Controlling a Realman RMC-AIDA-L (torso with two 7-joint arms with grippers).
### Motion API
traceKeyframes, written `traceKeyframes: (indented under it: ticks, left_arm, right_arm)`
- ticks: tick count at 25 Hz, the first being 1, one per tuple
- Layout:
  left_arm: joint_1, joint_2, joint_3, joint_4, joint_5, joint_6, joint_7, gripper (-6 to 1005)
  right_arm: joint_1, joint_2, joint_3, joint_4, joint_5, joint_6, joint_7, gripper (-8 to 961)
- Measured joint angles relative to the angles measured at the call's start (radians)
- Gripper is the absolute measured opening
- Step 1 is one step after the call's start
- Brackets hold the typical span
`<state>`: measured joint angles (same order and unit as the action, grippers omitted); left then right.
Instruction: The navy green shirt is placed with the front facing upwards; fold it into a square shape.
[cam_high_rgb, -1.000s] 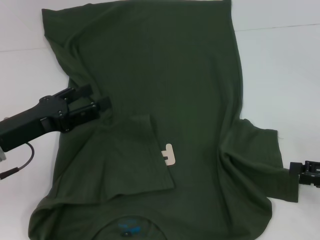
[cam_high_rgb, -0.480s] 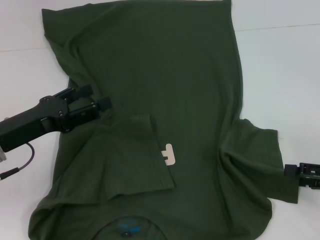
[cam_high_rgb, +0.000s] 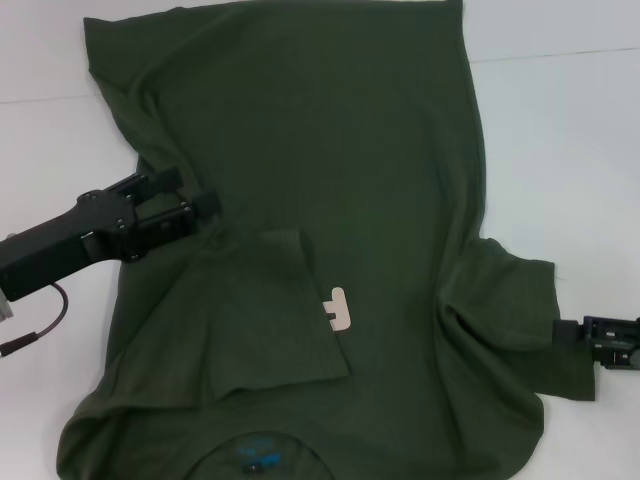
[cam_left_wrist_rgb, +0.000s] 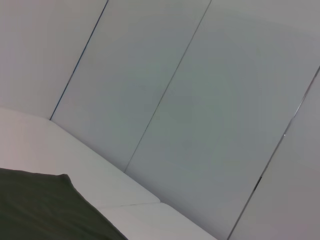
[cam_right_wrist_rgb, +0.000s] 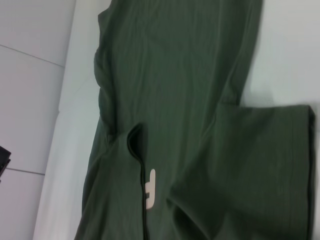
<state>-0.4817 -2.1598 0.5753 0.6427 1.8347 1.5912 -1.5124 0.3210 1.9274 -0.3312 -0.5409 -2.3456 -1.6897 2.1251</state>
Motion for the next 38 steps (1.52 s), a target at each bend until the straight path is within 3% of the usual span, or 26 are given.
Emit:
traceKeyframes:
  ticks: [23, 38]
  left_arm:
    - [0.000, 0.000, 0.000, -0.003, -0.002, -0.004, 0.000, 903]
    - [0.000, 0.000, 0.000, -0.008, 0.000, -0.018, 0.007, 904]
  right_arm:
    - [-0.001, -0.004, -0.004, 0.018, -0.004, 0.027, 0.011, 875]
    - [0.009, 0.005, -0.006, 0.026, -0.004, 0.062, 0.012, 241]
